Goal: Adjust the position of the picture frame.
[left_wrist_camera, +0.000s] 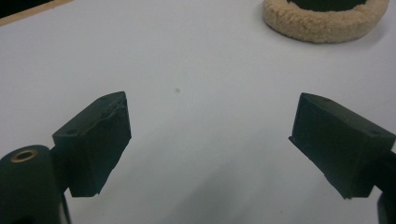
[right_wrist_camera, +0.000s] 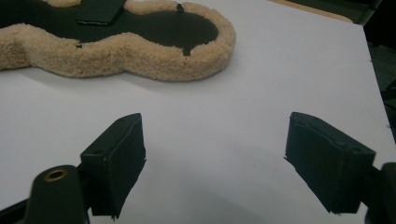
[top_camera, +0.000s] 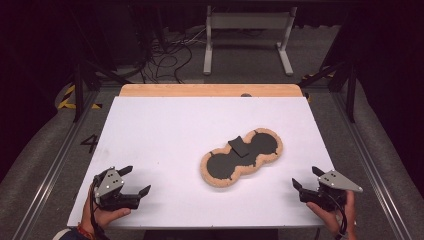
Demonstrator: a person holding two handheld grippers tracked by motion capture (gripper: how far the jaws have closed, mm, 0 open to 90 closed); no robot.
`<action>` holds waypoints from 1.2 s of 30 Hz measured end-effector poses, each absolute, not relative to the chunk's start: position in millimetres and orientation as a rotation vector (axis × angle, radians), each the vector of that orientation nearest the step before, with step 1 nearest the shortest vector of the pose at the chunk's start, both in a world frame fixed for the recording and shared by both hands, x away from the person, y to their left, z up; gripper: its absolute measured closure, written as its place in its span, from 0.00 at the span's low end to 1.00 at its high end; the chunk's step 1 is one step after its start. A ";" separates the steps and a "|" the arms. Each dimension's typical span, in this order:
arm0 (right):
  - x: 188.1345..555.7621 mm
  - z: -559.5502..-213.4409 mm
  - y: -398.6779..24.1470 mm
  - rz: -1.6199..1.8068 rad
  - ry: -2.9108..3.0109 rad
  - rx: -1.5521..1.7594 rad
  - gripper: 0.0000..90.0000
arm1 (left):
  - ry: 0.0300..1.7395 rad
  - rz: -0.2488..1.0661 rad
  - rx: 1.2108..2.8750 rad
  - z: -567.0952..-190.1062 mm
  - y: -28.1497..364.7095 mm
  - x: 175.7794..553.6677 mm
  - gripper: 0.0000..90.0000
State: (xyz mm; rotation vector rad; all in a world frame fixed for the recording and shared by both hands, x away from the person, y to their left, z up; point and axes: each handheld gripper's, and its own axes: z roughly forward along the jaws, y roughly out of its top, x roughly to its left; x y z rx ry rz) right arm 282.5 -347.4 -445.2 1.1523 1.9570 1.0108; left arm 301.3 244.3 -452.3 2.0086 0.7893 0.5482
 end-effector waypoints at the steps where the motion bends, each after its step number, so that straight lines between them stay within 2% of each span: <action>1: 282.9 -445.4 -347.7 1.015 1.957 1.158 0.22 | 0.785 0.542 2.020 -452.6 243.5 301.1 0.15; 6: 284.7 -444.4 -348.8 1.029 1.947 1.174 0.24 | 0.774 0.546 2.043 -453.2 240.0 299.2 0.21; 8: 286.7 -444.2 -348.8 1.025 1.944 1.181 0.25 | 0.767 0.532 2.049 -453.6 239.5 298.7 0.27; 11: 293.1 -442.2 -350.2 1.025 1.929 1.203 0.29 | 0.746 0.499 2.073 -454.5 237.9 299.4 0.42; 13: 298.0 -439.7 -351.5 1.030 1.912 1.225 0.35 | 0.722 0.453 2.074 -454.8 234.1 301.0 0.55; 15: 302.8 -437.4 -352.4 1.034 1.908 1.244 0.38 | 0.687 0.421 2.082 -454.7 231.2 301.2 0.73; 16: 316.2 -433.6 -353.5 1.015 1.941 1.320 0.44 | 0.637 0.372 2.095 -454.4 223.1 300.4 0.79; 18: 326.1 -431.0 -353.5 1.014 1.937 1.331 0.48 | 0.609 0.349 2.113 -454.6 213.9 300.5 0.86; 24: 364.9 -431.4 -351.9 1.020 1.938 1.369 0.54 | 0.583 0.289 2.153 -455.0 185.8 303.0 0.94; 28: 381.8 -432.4 -342.9 0.985 1.966 1.340 0.65 | 0.560 0.276 2.180 -455.2 169.6 311.4 1.00; 31: 391.3 -434.9 -337.0 0.914 1.996 1.397 0.76 | 0.539 0.291 2.216 -454.5 158.0 324.9 1.00; 33: 395.2 -438.3 -333.6 0.891 2.010 1.435 0.80 | 0.543 0.294 2.215 -454.3 154.8 331.5 1.00; 34: 396.7 -439.8 -331.7 0.879 2.021 1.444 0.82 | 0.557 0.284 2.205 -453.2 148.7 346.8 1.00; 36: 398.0 -440.5 -331.3 0.878 2.018 1.449 0.82 | 0.561 0.288 2.206 -453.2 146.7 351.7 1.00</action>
